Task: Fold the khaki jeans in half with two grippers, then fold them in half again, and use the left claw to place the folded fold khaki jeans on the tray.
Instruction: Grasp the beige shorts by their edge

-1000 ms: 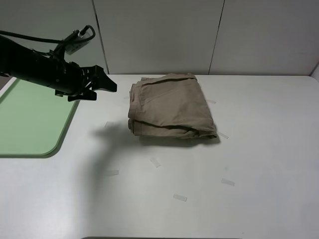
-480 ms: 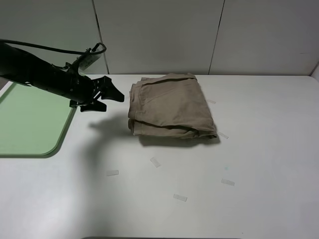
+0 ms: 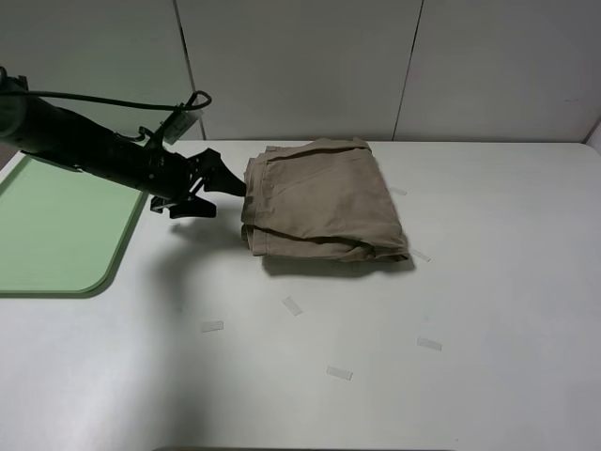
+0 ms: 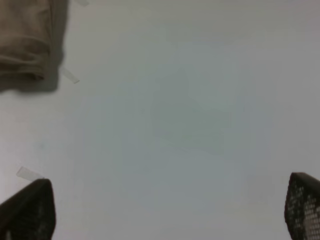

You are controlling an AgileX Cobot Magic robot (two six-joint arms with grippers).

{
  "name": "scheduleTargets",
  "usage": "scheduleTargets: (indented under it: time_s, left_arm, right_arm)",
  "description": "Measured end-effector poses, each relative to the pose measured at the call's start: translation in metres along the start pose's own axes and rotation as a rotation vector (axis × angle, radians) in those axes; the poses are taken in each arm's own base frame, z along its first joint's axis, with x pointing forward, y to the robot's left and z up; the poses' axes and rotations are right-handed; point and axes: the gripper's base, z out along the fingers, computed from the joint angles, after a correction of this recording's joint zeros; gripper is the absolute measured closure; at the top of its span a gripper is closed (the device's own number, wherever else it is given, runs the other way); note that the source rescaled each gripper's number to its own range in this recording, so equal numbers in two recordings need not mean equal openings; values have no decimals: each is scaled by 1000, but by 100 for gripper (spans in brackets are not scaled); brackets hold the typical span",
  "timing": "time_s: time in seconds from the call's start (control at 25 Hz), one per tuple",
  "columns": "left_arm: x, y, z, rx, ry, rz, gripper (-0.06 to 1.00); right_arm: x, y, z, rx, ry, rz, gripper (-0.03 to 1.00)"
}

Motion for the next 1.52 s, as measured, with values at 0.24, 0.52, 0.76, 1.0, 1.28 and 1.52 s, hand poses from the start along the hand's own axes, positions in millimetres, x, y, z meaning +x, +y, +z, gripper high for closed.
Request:
scheduleTargets:
  time_s: [0.24, 0.52, 0.76, 1.0, 1.28, 1.52]
  left_arm:
    - [-4, 4, 11, 11, 0, 0, 8]
    - [-12, -1, 32, 78, 22, 21, 9]
    - [-14, -7, 48, 119, 26, 12, 9]
    - [-14, -14, 63, 153, 26, 1, 12]
    - [-10, -15, 70, 144, 40, 11, 57]
    - [-9, -17, 71, 147, 44, 14, 84]
  right_arm:
    - [0, 0, 0, 0, 0, 0, -3]
    - [0, 0, 0, 0, 0, 0, -3]
    - [0, 0, 0, 0, 0, 0, -3]
    - [0, 0, 0, 0, 0, 0, -3]
    - [0, 0, 0, -1, 0, 1, -3]
    - [0, 0, 0, -1, 0, 1, -3]
